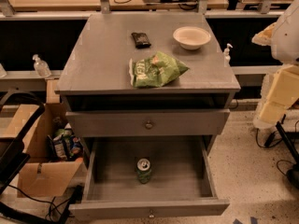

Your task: Pick green can from middle drawer and place on counter

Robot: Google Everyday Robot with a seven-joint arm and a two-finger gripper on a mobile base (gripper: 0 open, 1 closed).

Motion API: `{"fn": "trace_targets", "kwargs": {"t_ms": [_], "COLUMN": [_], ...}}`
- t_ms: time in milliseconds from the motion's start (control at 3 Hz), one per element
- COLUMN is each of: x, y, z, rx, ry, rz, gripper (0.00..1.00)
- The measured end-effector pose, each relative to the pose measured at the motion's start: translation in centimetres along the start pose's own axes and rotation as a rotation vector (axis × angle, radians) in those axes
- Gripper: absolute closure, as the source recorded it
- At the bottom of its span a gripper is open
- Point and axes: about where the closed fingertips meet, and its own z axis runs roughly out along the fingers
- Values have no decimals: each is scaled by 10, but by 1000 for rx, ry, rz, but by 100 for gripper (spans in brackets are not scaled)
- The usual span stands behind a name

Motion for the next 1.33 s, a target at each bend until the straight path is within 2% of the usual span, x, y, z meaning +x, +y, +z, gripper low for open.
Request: {"fn": "trace_targets", "kwargs": {"t_ms": [333,667,1000,1333], "x": [0,3,8,27], "y": [0,-4,8,34], "z": [0,-11,-3,42], "rx": [0,26,36,38], "ry": [0,-29,-110,-222], "rz": [0,-2,-28,-42], "gripper": [0,0,0,0]}}
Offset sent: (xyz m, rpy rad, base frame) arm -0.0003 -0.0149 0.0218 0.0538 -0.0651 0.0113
